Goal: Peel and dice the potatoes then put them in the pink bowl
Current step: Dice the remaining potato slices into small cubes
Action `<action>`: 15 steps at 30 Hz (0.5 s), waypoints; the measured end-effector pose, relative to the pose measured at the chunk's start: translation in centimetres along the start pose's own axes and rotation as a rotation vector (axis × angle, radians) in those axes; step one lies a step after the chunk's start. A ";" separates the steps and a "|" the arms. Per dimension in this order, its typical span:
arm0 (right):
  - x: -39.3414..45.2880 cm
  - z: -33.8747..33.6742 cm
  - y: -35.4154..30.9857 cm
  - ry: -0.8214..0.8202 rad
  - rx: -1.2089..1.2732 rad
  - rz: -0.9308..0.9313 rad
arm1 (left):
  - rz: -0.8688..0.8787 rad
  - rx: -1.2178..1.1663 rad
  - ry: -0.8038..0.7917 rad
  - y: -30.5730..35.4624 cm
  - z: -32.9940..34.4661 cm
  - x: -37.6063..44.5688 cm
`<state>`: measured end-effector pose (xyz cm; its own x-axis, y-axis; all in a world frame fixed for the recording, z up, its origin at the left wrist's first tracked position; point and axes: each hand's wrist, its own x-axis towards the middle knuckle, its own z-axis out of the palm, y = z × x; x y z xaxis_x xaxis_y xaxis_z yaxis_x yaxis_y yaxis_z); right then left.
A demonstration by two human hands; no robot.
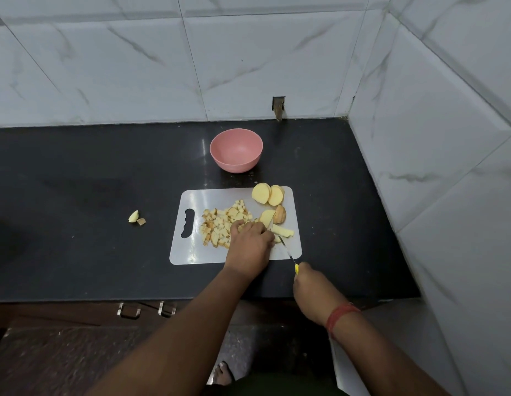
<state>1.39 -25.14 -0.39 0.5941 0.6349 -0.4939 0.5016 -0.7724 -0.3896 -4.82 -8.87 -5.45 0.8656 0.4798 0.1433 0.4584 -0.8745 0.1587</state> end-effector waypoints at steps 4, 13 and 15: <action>0.2 0.3 -0.1 -0.011 -0.049 -0.019 | 0.004 -0.002 -0.007 -0.1 -0.1 0.1; 0.7 0.3 -1.1 -0.087 -0.050 0.069 | -0.055 -0.059 -0.045 0.3 -0.4 0.3; 0.7 0.5 -1.1 -0.089 -0.070 0.054 | -0.068 -0.072 -0.048 0.3 -0.4 0.4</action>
<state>0.92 -23.90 -0.73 0.5644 0.5862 -0.5812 0.5150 -0.8003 -0.3071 -4.42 -8.94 -4.92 0.8424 0.5325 0.0829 0.5025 -0.8317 0.2361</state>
